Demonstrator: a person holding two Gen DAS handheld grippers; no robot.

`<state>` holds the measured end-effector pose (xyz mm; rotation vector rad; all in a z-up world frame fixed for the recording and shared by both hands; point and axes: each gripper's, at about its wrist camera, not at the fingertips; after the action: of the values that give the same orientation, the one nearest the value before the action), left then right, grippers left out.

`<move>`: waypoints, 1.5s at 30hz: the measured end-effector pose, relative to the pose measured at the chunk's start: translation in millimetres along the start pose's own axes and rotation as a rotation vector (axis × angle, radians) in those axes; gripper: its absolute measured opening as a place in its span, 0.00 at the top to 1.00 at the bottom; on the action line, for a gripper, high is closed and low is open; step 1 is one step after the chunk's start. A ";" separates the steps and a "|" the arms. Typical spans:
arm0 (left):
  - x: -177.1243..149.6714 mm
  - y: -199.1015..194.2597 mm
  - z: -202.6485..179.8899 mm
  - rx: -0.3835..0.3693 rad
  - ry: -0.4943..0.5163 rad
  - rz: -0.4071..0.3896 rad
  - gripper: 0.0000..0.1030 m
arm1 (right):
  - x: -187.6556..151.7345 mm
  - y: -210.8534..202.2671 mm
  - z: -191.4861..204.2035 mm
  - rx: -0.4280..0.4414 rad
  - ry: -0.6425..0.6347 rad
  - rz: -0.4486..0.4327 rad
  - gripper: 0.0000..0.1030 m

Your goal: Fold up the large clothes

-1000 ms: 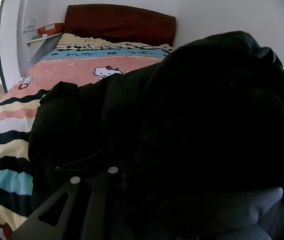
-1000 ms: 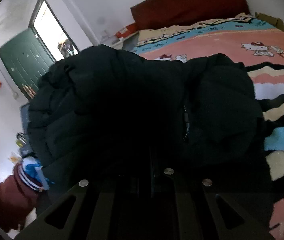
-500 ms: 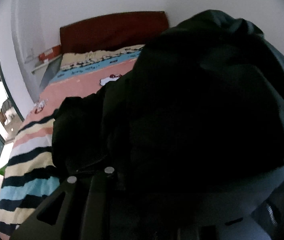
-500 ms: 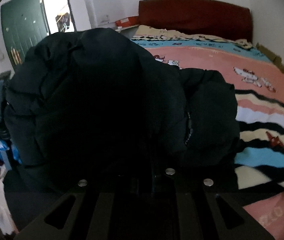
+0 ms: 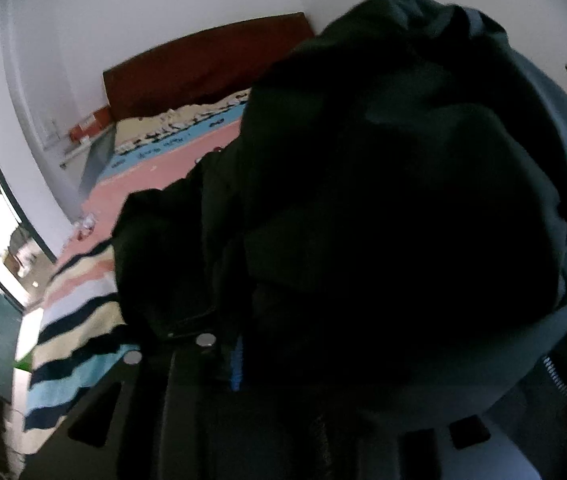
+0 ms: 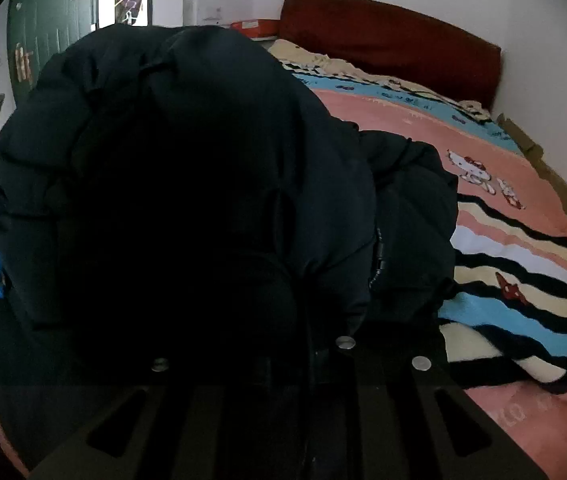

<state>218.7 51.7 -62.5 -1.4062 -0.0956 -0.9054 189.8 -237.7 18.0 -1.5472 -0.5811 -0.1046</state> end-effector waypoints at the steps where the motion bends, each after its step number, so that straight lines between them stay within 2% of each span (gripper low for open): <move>1: -0.2 -0.8 -2.4 0.015 0.009 -0.004 0.73 | -0.6 -0.1 1.3 -0.007 -0.001 0.000 0.86; 4: -2.5 -0.8 -5.0 0.031 -0.003 -0.020 0.72 | -1.6 -0.1 6.6 -0.043 -0.009 0.003 0.84; 5: -3.3 0.0 -4.2 0.025 -0.014 -0.019 0.72 | -2.4 0.1 7.9 -0.055 -0.012 0.003 0.80; 7: -4.7 1.7 -1.7 0.006 -0.038 -0.022 0.72 | -5.5 -0.8 9.0 -0.070 -0.008 0.011 0.70; 9: -4.8 0.0 3.0 -0.006 -0.051 -0.035 0.71 | -10.2 -4.5 7.0 -0.080 0.007 0.011 0.44; 14: -10.8 -2.1 3.9 0.001 -0.019 -0.038 0.70 | -29.7 -12.3 -11.2 -0.034 0.079 0.000 0.34; 21: -16.2 -1.9 -2.4 0.025 0.022 -0.039 0.68 | -48.6 -17.2 -24.9 0.001 0.133 0.000 0.33; 27: -14.8 3.5 -9.4 0.082 0.129 -0.060 0.65 | -55.5 -22.1 -28.5 0.018 0.156 -0.015 0.28; 30: -10.2 4.3 -6.1 0.089 0.153 -0.075 0.59 | -57.6 -23.4 -28.7 0.018 0.158 -0.013 0.28; 33: -6.7 5.7 2.4 0.093 0.164 -0.104 0.47 | -58.6 -25.0 -28.9 0.017 0.160 -0.014 0.28; 36: -4.1 10.7 19.5 0.048 0.143 -0.107 0.40 | -57.0 -27.2 -29.1 0.009 0.159 -0.008 0.27; 40: -6.2 5.9 49.0 -0.074 0.057 -0.147 0.26 | -50.3 -29.0 -30.6 0.001 0.152 -0.007 0.25; 45: -20.2 -6.5 86.6 -0.170 -0.034 -0.217 0.26 | -39.7 -29.1 -30.7 0.024 0.158 -0.020 0.25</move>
<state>239.7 137.5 -49.7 -1.5911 -0.2036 -1.0894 152.1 -280.0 30.4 -1.4948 -0.4708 -0.2323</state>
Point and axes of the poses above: each gripper's, at about its wrist camera, not at the fingertips, and y roughly the way its jaws point, z to its left, x to its top, and after that the axes turned 14 degrees about z, right-handed
